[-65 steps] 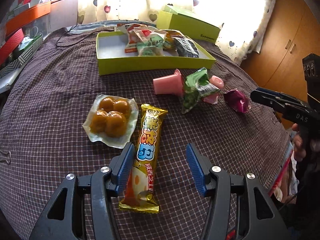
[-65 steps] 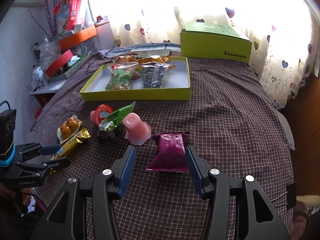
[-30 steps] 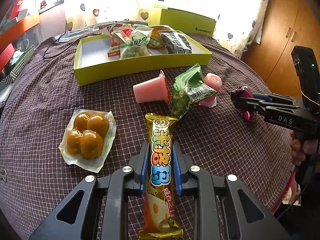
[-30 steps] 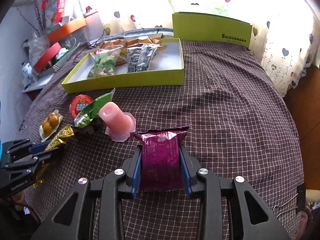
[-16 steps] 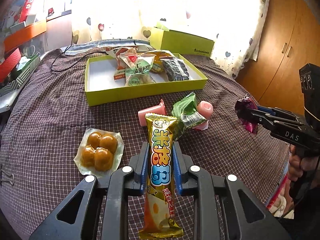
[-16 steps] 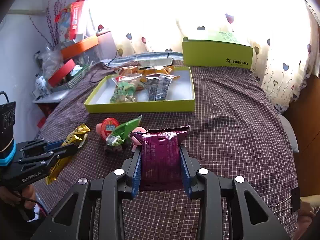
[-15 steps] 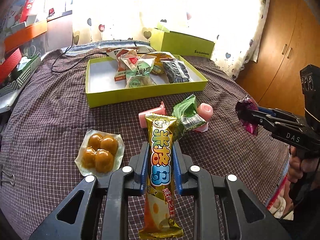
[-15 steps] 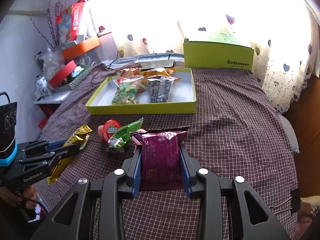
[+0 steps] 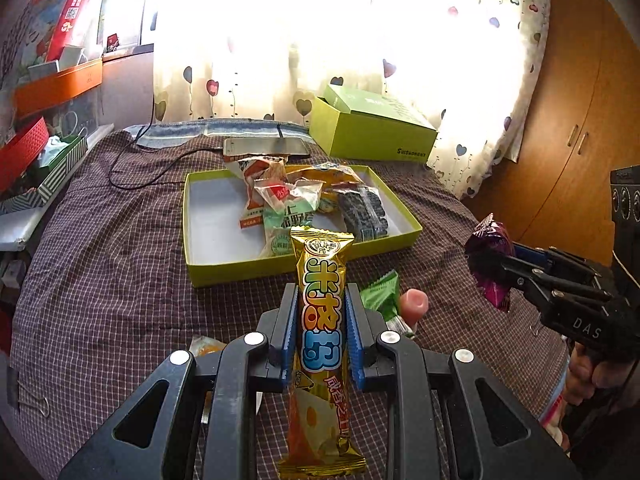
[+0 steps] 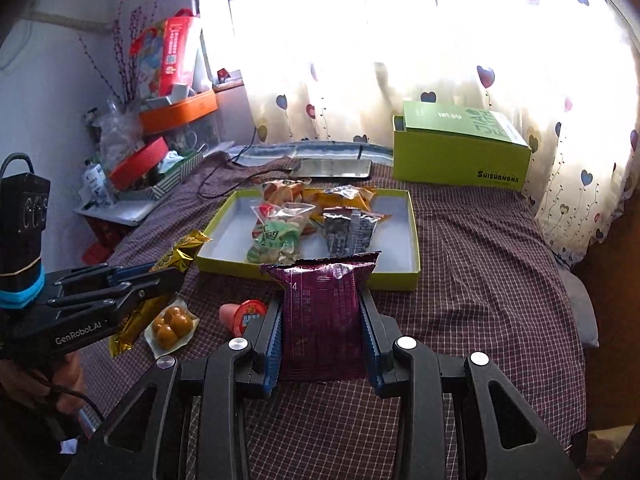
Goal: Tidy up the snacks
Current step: 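Carry the candy bar and magenta packet over the yellow tray and lower them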
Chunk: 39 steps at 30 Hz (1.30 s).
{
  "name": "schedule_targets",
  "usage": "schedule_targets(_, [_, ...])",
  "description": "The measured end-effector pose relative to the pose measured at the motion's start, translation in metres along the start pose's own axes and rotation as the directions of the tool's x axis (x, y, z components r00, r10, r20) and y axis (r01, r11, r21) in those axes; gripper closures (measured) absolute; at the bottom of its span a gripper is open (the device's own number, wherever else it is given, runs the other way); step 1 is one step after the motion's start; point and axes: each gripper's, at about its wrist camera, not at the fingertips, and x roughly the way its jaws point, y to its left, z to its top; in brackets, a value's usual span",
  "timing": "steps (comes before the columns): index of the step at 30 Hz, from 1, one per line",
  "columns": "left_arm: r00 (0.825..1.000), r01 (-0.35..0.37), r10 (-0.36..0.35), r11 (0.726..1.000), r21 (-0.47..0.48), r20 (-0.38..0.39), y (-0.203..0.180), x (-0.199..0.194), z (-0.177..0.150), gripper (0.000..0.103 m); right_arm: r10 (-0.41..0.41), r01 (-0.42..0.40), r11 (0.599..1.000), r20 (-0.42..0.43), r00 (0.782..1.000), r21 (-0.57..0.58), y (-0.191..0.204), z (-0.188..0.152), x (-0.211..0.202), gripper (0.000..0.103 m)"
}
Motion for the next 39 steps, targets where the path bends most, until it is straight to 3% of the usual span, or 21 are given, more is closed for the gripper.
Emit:
schedule_targets(22, [0.999,-0.028,0.029,0.999,-0.038,0.037,0.016,0.026,0.049,0.08,0.011,-0.011,1.0,-0.002,1.0,-0.013,-0.002,0.026,0.035,0.071])
schedule_targets(39, [0.996,-0.07,0.077,0.988,-0.139,0.047,0.069,0.053,0.078,0.08,0.011,-0.012,0.998,-0.019,1.0,-0.055,0.009,0.054,0.072,0.071])
